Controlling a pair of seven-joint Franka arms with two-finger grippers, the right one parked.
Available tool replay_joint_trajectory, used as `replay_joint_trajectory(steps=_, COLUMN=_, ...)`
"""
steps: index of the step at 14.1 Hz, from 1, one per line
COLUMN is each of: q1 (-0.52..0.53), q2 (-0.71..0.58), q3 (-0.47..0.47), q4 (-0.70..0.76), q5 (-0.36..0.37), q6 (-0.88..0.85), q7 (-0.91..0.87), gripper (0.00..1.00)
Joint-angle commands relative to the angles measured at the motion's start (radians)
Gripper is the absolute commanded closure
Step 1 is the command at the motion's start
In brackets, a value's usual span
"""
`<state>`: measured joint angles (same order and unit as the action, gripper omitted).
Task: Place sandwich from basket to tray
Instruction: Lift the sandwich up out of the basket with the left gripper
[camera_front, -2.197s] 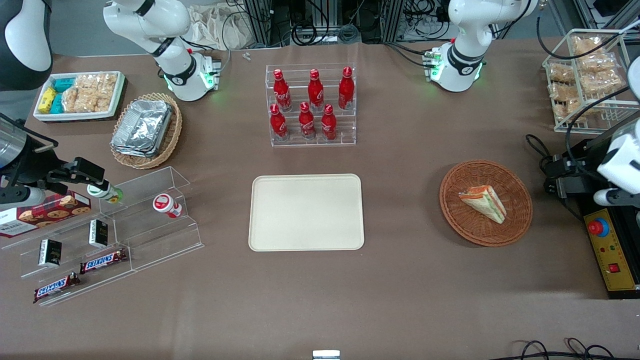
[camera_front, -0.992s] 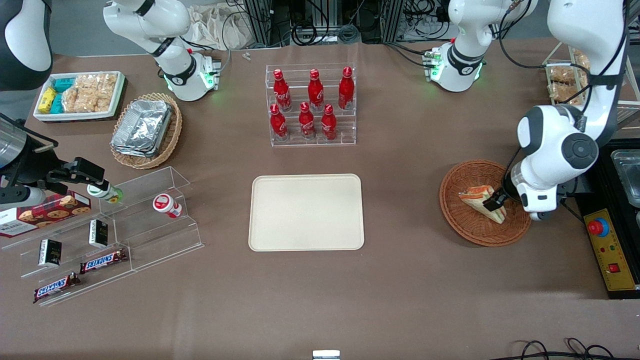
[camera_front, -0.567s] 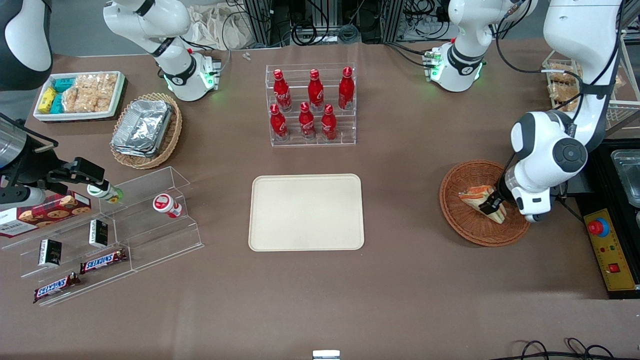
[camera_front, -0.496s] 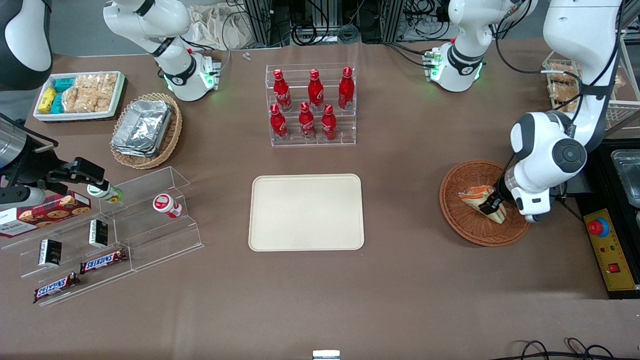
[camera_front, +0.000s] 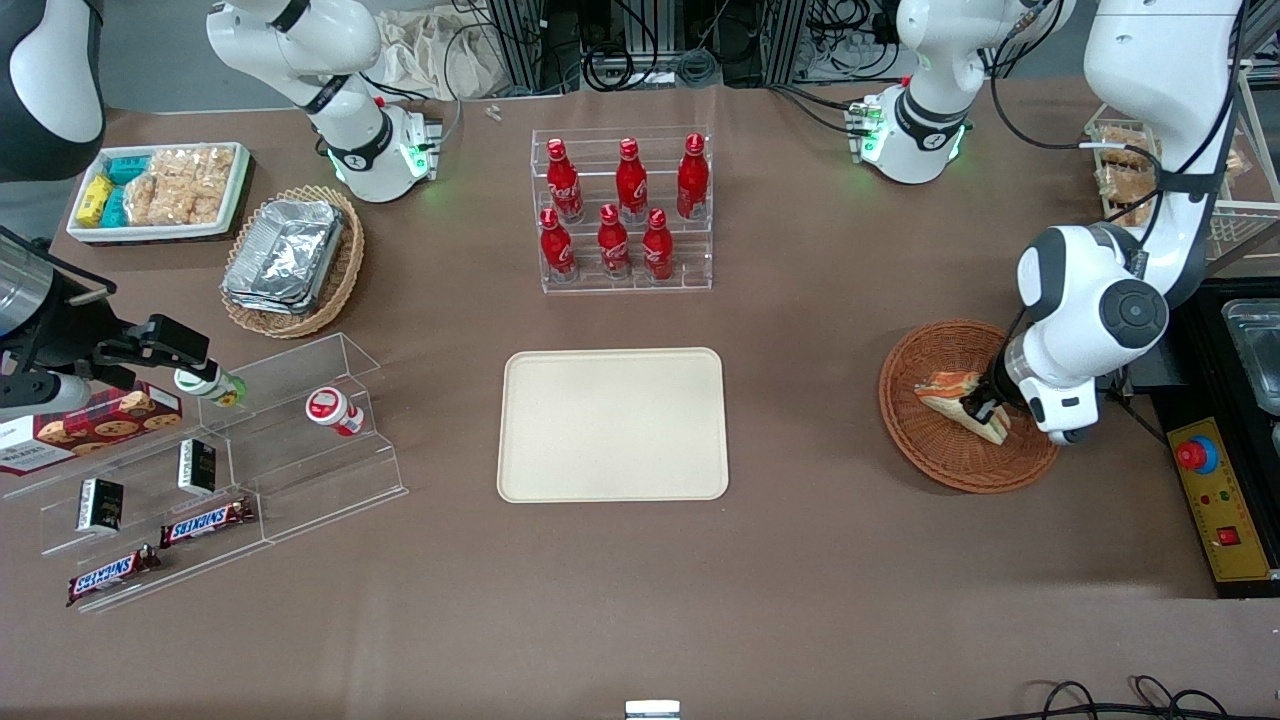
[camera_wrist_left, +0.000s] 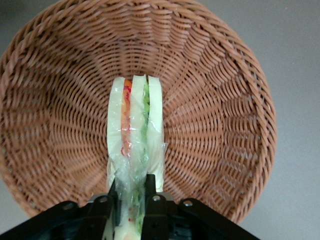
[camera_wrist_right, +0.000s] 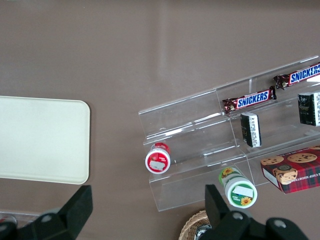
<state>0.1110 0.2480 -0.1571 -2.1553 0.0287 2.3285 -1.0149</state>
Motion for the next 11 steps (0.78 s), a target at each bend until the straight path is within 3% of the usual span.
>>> replay_joint_trajectory(steps=1, q1=-0.004, q2=-0.062, q3=-0.031, q4=0.095, q5=0.011, q6=-0.189, q7=-0.047, gripper=0.83)
replay_joint_trajectory(steps=6, q1=-0.004, q2=-0.056, q3=-0.077, q4=0.435, q5=0.011, q6=-0.591, q7=-0.037, gripper=0.92)
replay_joint_trajectory(steps=7, q1=-0.002, q2=-0.052, q3=-0.088, q4=0.510, q5=0.010, q6=-0.671, q7=-0.028, gripper=0.99)
replay_joint_trajectory(steps=11, q1=-0.002, q2=-0.056, q3=-0.131, q4=0.629, q5=-0.003, q6=-0.750, q7=0.068, gripper=1.00)
